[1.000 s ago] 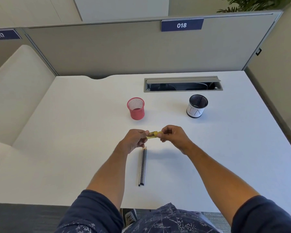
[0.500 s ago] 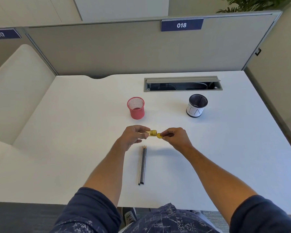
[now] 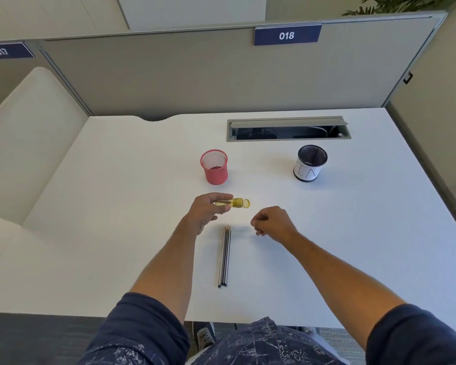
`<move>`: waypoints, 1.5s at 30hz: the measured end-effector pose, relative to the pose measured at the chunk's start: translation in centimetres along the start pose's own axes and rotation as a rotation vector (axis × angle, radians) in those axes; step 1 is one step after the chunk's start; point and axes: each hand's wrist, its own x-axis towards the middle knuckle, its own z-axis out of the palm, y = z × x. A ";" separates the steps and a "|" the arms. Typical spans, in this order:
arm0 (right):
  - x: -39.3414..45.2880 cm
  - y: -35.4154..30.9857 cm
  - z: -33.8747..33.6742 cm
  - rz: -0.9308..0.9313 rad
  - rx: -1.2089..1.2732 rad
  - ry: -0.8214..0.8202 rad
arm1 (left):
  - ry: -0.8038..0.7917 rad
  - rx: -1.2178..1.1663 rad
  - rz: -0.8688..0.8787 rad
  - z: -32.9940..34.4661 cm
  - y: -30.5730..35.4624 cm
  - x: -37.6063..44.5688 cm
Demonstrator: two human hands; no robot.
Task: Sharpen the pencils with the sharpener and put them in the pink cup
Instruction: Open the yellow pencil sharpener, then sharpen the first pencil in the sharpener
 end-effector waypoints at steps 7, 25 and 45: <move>-1.5 0.5 4.3 -0.507 -0.853 -0.424 | 0.050 0.030 0.001 -0.8 -0.7 0.3; -1.5 1.4 5.4 -0.650 -1.071 -0.449 | 0.082 0.023 -0.006 -1.5 -1.4 0.3; 0.1 2.8 0.0 -0.073 -0.602 -0.010 | 0.045 0.002 -0.020 -1.2 -0.4 0.5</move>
